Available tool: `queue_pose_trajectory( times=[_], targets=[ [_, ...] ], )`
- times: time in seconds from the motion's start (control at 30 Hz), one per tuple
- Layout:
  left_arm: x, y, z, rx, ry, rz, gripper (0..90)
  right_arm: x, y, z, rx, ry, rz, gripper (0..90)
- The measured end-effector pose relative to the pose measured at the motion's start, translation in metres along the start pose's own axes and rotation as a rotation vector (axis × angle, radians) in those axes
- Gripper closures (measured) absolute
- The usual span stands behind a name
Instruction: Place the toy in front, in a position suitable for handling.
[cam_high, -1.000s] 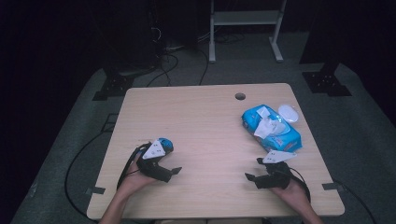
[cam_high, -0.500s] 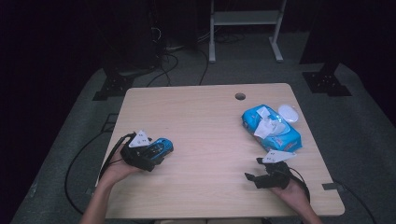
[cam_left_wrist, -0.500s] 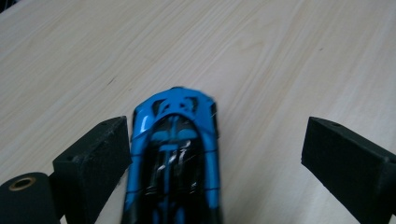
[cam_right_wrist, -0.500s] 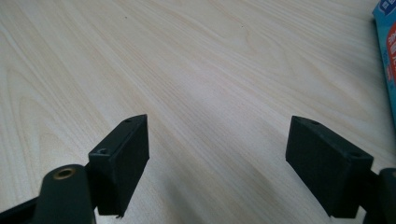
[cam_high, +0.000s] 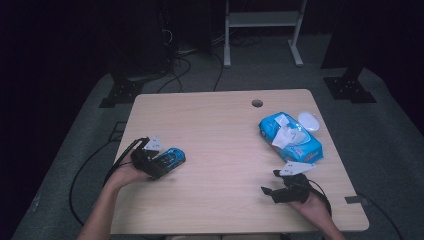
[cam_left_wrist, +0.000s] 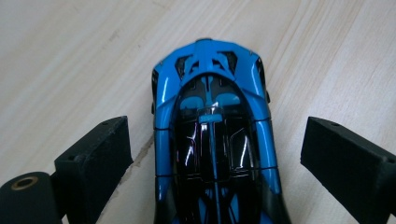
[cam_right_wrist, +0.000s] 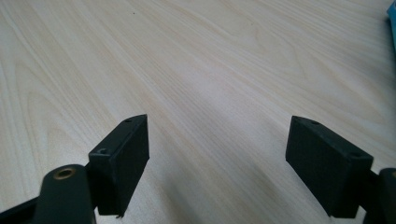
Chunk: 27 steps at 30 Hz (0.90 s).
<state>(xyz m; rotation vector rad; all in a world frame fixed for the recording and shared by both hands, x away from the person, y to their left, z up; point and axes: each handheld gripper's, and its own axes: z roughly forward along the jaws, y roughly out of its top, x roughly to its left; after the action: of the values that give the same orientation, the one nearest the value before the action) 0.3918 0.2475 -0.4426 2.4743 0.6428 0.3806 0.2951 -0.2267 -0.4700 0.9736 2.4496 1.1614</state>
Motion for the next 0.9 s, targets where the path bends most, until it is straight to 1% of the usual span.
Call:
queue_pose_trajectory(
  times=[0.13, 0.17, 0.2, 0.27, 0.37, 0.4, 0.43, 0.53, 0.6, 0.63, 0.8, 0.9],
  targets=[
    [0.006, -0.004, 0.008, 0.024, -0.03, -0.032, 8.6, 0.001, 0.001, 0.0, 0.001, 0.002, -0.002, 20.7],
    [0.006, -0.004, 0.009, 0.025, -0.043, -0.026, 13.5, 0.001, 0.001, 0.001, 0.002, 0.002, -0.003, 20.7],
    [0.006, -0.004, 0.01, 0.027, -0.049, -0.026, 14.3, 0.001, 0.001, 0.001, 0.004, 0.003, -0.003, 20.7],
    [0.006, -0.004, 0.013, 0.027, -0.058, -0.032, 14.3, 0.001, 0.001, 0.002, 0.007, 0.005, -0.003, 20.7],
    [0.008, -0.006, 0.018, 0.053, -0.06, -0.04, 14.2, 0.002, 0.001, 0.002, 0.01, 0.008, -0.01, 20.8],
    [0.008, -0.006, 0.018, 0.053, -0.06, -0.04, 13.8, 0.002, 0.001, 0.002, 0.01, 0.009, -0.01, 20.7],
    [0.01, -0.007, 0.02, 0.05, -0.082, -0.062, 13.9, 0.003, 0.001, 0.003, 0.011, 0.009, -0.011, 20.7],
    [0.011, -0.007, 0.02, 0.044, -0.085, -0.06, 13.9, 0.003, 0.001, 0.003, 0.016, 0.01, -0.014, 20.7],
    [0.012, -0.007, 0.021, 0.041, -0.088, -0.067, 13.4, 0.003, 0.001, 0.003, 0.017, 0.012, -0.014, 20.8],
    [0.013, -0.008, 0.021, 0.039, -0.084, -0.073, 12.1, 0.004, 0.001, 0.003, 0.017, 0.012, -0.014, 20.8],
    [0.013, -0.007, 0.022, 0.038, -0.079, -0.086, 11.9, 0.004, 0.001, 0.003, 0.013, 0.011, -0.015, 20.9],
    [0.013, -0.007, 0.022, 0.039, -0.076, -0.084, 11.4, 0.004, 0.001, 0.002, 0.014, 0.014, -0.019, 20.9]
  ],
)
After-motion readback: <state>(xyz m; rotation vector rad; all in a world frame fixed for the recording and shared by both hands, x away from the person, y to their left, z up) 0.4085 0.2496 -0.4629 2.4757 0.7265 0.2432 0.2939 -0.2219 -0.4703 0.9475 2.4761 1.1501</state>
